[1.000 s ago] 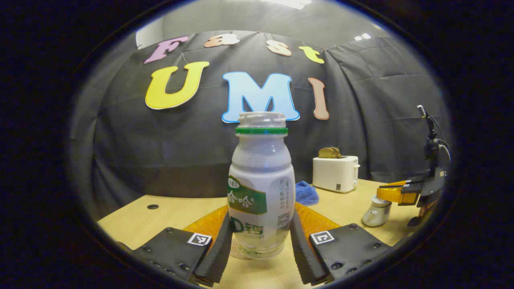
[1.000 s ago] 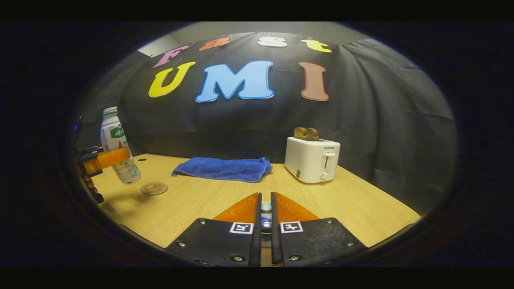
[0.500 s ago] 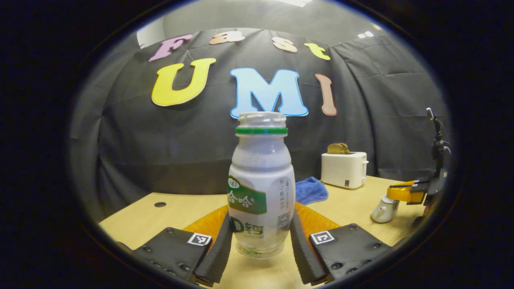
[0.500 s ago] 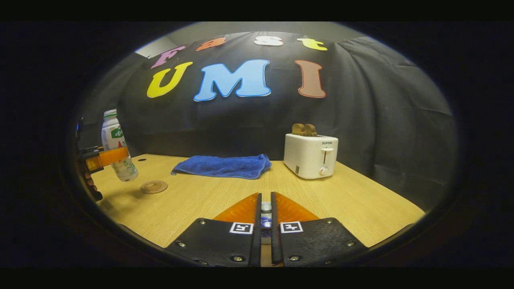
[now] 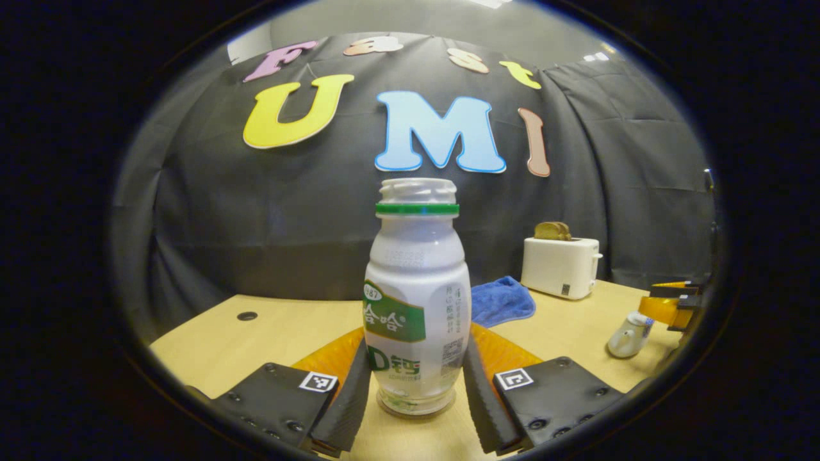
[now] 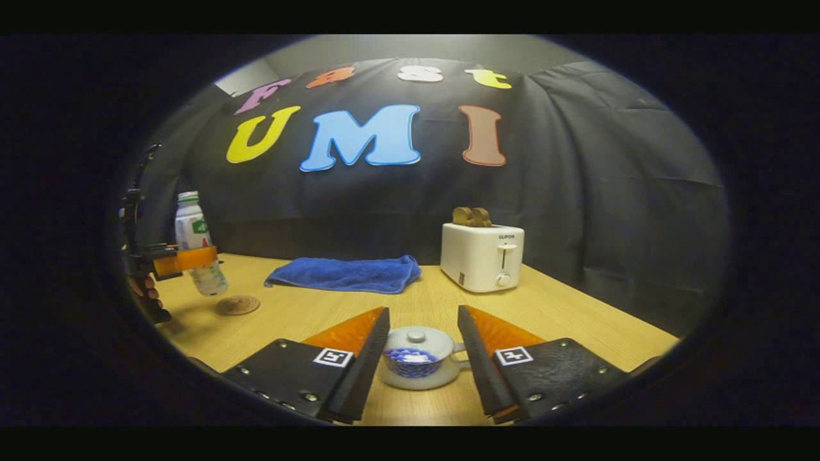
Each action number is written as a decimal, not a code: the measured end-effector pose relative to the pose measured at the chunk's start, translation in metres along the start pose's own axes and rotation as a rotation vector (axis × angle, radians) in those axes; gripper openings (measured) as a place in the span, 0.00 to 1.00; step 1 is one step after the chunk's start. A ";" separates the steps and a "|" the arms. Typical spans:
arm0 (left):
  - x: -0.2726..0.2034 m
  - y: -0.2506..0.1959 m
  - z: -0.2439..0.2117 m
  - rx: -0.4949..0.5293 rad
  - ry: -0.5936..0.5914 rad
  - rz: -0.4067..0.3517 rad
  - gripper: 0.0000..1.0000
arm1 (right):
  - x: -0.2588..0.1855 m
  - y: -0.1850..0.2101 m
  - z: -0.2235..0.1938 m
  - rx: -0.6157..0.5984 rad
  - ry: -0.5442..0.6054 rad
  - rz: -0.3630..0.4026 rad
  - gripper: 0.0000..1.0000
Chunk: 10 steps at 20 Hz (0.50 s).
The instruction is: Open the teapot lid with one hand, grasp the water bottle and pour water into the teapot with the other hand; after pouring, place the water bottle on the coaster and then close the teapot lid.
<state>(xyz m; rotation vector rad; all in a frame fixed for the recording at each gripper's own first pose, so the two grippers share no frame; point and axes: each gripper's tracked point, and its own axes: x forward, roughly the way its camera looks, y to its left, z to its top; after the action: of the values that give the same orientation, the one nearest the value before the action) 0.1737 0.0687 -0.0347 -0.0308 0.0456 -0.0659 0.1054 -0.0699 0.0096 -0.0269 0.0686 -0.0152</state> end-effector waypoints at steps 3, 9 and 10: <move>0.016 0.003 -0.010 -0.041 0.030 -0.007 0.78 | -0.001 0.005 0.002 -0.041 -0.022 0.009 0.70; 0.020 0.000 -0.039 -0.026 0.133 0.007 0.75 | 0.000 0.001 0.000 -0.021 -0.016 0.010 0.70; 0.022 0.006 -0.041 0.002 0.143 0.025 0.75 | 0.000 0.001 -0.001 -0.019 -0.011 0.011 0.70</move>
<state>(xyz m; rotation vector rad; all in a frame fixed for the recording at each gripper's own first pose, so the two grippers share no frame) 0.1937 0.0716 -0.0771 -0.0234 0.1886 -0.0432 0.1058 -0.0689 0.0088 -0.0451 0.0581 -0.0030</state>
